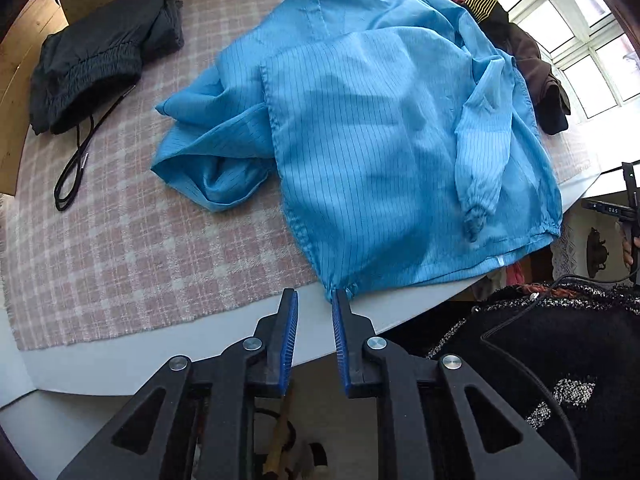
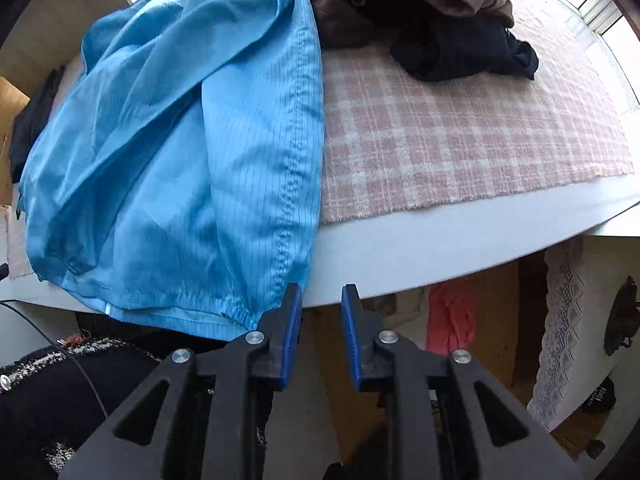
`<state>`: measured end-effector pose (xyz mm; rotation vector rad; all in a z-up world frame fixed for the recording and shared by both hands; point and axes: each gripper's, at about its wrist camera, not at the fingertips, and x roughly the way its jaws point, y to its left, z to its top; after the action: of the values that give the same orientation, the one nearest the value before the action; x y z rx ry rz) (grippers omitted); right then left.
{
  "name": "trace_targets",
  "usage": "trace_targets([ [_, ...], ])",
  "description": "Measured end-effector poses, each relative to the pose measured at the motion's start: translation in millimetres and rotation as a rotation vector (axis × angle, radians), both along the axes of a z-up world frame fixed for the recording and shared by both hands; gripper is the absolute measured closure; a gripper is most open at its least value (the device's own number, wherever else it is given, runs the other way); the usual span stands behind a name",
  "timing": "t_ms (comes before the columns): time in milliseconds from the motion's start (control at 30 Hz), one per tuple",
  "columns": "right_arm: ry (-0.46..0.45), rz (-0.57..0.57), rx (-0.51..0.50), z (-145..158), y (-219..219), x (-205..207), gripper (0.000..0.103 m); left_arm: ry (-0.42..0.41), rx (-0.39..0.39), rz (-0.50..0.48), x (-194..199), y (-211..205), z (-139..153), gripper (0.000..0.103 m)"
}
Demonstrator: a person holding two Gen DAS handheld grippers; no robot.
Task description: Fold clothes
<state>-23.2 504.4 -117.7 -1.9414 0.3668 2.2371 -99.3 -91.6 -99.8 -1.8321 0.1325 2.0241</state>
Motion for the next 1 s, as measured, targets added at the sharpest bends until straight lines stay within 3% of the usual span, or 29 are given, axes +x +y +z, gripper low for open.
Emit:
trace_targets([
  [100, 0.149, -0.005, -0.091, 17, -19, -55, 0.038, 0.090, -0.023, -0.011, -31, -1, 13, 0.081],
  [233, 0.158, 0.084, -0.094, -10, -65, -133, 0.038, 0.187, -0.077, -0.073, -95, 6, 9, 0.073],
  [333, 0.103, 0.106, -0.082, -39, -92, -162, 0.038, 0.165, -0.125, -0.105, -128, 3, -13, 0.072],
  [467, 0.060, 0.068, -0.094, -66, -101, -177, 0.038, 0.108, -0.076, -0.119, -154, 8, -40, 0.070],
  [567, 0.037, 0.049, -0.118, -71, -105, -180, 0.038, 0.074, -0.084, -0.166, -159, 24, -59, 0.067],
  [633, 0.030, 0.050, -0.119, -70, -109, -180, 0.038, 0.045, -0.087, -0.199, -160, 34, -70, 0.082],
  [667, 0.029, 0.049, -0.120, -69, -110, -179, 0.038, 0.044, -0.099, -0.212, -160, 37, -73, 0.103],
  [767, 0.029, 0.029, -0.138, -67, -112, -175, 0.038, 0.063, -0.067, -0.192, -161, 32, -67, 0.103],
  [1000, -0.002, 0.031, -0.183, -83, -133, -177, 0.038, 0.171, -0.011, -0.045, -177, -22, -11, 0.103],
])
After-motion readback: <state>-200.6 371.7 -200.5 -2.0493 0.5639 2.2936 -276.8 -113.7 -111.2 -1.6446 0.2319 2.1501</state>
